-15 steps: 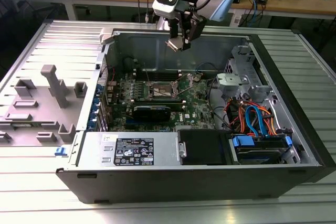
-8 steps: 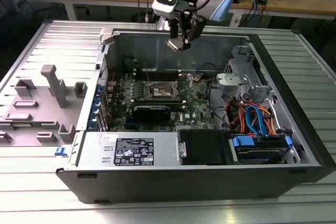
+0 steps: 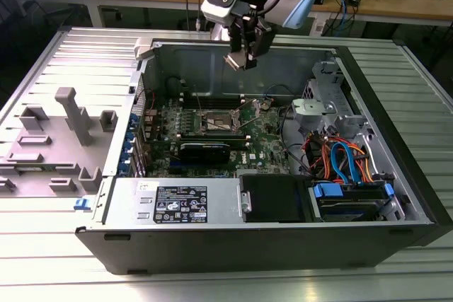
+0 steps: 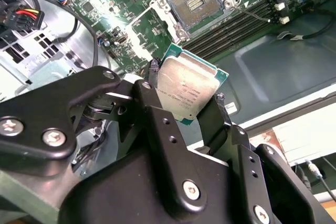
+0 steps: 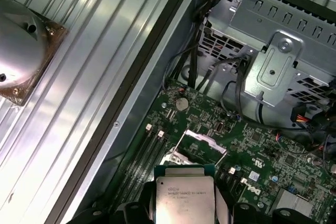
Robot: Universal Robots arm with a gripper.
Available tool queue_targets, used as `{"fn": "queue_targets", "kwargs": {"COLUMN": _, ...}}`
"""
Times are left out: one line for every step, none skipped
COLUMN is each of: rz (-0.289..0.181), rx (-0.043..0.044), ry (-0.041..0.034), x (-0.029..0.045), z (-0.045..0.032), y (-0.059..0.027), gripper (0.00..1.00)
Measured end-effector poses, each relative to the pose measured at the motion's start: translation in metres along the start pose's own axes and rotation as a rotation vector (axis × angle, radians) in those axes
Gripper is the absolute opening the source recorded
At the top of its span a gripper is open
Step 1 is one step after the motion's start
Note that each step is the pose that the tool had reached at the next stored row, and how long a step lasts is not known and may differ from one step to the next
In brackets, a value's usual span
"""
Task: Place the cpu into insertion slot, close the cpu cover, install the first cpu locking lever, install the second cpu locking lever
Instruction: 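Place the cpu into insertion slot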
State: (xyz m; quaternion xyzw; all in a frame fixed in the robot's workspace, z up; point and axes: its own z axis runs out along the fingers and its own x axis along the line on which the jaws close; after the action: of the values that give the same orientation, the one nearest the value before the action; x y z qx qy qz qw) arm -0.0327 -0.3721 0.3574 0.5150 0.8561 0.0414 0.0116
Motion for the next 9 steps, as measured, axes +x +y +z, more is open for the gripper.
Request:
{"fn": "queue_targets", "kwargs": {"rz": 0.001, "rx": 0.0, "ry": -0.0001, "x": -0.0006, "z": 0.0002, "y": -0.0003, "gripper": 0.55}}
{"fn": "queue_targets", "kwargs": {"rz": 0.003, "rx": 0.0001, "ry": -0.0004, "x": -0.0014, "z": 0.0004, "y": -0.0007, "gripper": 0.55}}
{"fn": "queue_targets", "kwargs": {"rz": 0.005, "rx": 0.0, "ry": -0.0007, "x": -0.0022, "z": 0.0007, "y": -0.0012, "gripper": 0.55}}
{"fn": "queue_targets", "kwargs": {"rz": 0.012, "rx": -0.0002, "ry": -0.0011, "x": -0.0032, "z": 0.0016, "y": -0.0018, "gripper": 0.55}}
{"fn": "queue_targets", "kwargs": {"rz": 0.025, "rx": -0.0003, "ry": -0.0025, "x": -0.0034, "z": 0.0022, "y": -0.002, "gripper": 0.55}}
{"fn": "queue_targets", "kwargs": {"rz": 0.042, "rx": -0.0007, "ry": -0.0039, "x": -0.0035, "z": 0.0028, "y": -0.002, "gripper": 0.55}}
{"fn": "queue_targets", "kwargs": {"rz": 0.055, "rx": -0.001, "ry": -0.0049, "x": -0.0035, "z": 0.0033, "y": -0.002, "gripper": 0.55}}
{"fn": "queue_targets", "kwargs": {"rz": 0.07, "rx": -0.0014, "ry": -0.0061, "x": -0.0035, "z": 0.0038, "y": -0.0021, "gripper": 0.55}}
{"fn": "queue_targets", "kwargs": {"rz": 0.085, "rx": -0.0017, "ry": -0.0074, "x": -0.0035, "z": 0.0044, "y": -0.0022, "gripper": 0.55}}
